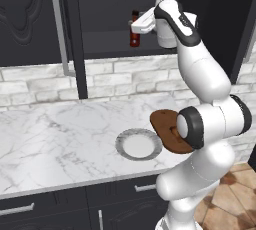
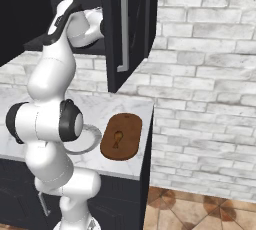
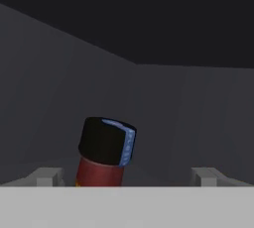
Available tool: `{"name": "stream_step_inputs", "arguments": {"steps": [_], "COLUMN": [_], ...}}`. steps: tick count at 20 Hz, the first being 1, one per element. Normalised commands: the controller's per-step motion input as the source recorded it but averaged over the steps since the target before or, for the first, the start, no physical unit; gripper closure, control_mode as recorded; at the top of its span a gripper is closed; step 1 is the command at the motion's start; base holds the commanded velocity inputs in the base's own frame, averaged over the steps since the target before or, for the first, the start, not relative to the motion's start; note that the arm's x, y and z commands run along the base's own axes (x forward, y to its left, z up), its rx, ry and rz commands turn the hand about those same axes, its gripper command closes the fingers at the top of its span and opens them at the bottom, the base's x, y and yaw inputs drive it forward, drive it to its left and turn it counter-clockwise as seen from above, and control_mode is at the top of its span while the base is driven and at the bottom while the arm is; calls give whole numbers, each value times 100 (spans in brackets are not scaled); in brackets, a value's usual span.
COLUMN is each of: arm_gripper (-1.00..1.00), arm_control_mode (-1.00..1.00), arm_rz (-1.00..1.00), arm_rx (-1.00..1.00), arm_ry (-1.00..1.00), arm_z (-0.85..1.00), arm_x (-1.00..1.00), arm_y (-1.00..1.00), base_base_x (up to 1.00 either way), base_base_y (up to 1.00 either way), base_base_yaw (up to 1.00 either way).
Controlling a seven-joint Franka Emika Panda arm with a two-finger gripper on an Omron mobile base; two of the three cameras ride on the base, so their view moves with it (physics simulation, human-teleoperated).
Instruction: Pick the chicken drumstick from the plate and place it on the cutting board. Then pick the condiment bottle from the cabinet and place it next to the cutting board.
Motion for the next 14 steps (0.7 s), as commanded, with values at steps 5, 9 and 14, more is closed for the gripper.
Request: {"name": "stream_step_inputs", "arguments": {"steps": [5,9,14], "arm_gripper": [-100,-100,-100], "arm_control_mode": [-100,-100,-100], "arm_rz": [0,0,0], "arm_rx": [2,1,2], "arm_ry": [0,0,0], "arm_z": [0,0,0], "arm_x": [5,7,7], "arm_y": [0,0,4], "base_base_x": [0,0,0], "base_base_y": [0,0,0], "base_base_yaw": [0,0,0]}}
